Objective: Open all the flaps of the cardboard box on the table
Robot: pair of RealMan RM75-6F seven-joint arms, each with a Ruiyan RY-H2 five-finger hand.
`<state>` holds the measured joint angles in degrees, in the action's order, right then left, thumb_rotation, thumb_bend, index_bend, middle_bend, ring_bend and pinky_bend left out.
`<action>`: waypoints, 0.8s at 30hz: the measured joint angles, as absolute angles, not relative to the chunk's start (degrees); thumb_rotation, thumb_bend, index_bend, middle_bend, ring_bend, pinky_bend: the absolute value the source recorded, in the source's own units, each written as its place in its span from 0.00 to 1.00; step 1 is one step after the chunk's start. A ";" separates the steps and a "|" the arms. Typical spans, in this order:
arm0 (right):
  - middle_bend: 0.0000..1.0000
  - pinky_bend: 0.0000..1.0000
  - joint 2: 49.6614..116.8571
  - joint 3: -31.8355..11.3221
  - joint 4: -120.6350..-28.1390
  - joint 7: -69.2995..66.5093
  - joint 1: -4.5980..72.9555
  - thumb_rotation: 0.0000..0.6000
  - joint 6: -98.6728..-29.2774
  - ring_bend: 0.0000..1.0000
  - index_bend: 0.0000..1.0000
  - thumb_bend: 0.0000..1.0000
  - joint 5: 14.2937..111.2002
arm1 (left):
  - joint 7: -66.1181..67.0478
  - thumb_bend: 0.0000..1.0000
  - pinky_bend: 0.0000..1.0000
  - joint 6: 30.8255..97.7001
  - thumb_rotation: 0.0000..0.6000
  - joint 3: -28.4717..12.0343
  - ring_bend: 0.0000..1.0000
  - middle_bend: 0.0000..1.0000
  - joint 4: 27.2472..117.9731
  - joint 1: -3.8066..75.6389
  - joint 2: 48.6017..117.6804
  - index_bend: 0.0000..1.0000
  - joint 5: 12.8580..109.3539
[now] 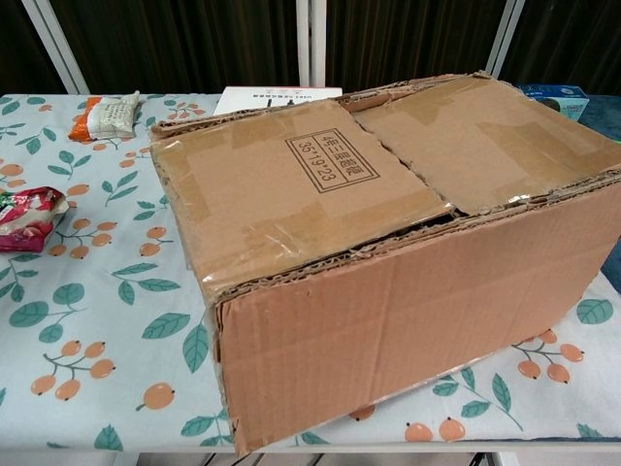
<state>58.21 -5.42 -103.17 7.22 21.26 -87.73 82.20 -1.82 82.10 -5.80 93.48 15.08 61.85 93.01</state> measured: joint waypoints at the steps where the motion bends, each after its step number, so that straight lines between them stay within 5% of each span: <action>1: 0.00 0.00 58.15 -4.99 -102.37 5.68 20.04 1.00 -88.92 0.00 0.00 0.24 82.50 | -1.61 0.04 0.18 81.52 0.83 -6.08 0.07 0.09 94.05 15.82 61.72 0.08 93.29; 11: 0.00 0.00 56.49 -4.02 -95.78 -7.69 11.12 1.00 -94.80 0.00 0.00 0.24 83.19 | -0.04 0.04 0.18 70.81 0.86 -10.37 0.07 0.09 99.27 28.33 64.31 0.07 95.54; 24: 0.00 0.00 54.18 -6.94 -95.42 -12.40 10.51 1.00 -93.04 0.00 0.00 0.23 83.60 | -2.66 0.07 0.18 55.91 0.96 -15.48 0.07 0.13 98.85 44.79 72.93 0.10 92.07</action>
<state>54.18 -6.94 -95.42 -12.40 10.51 -93.04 83.60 -2.66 55.91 -15.48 98.85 44.79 72.93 92.07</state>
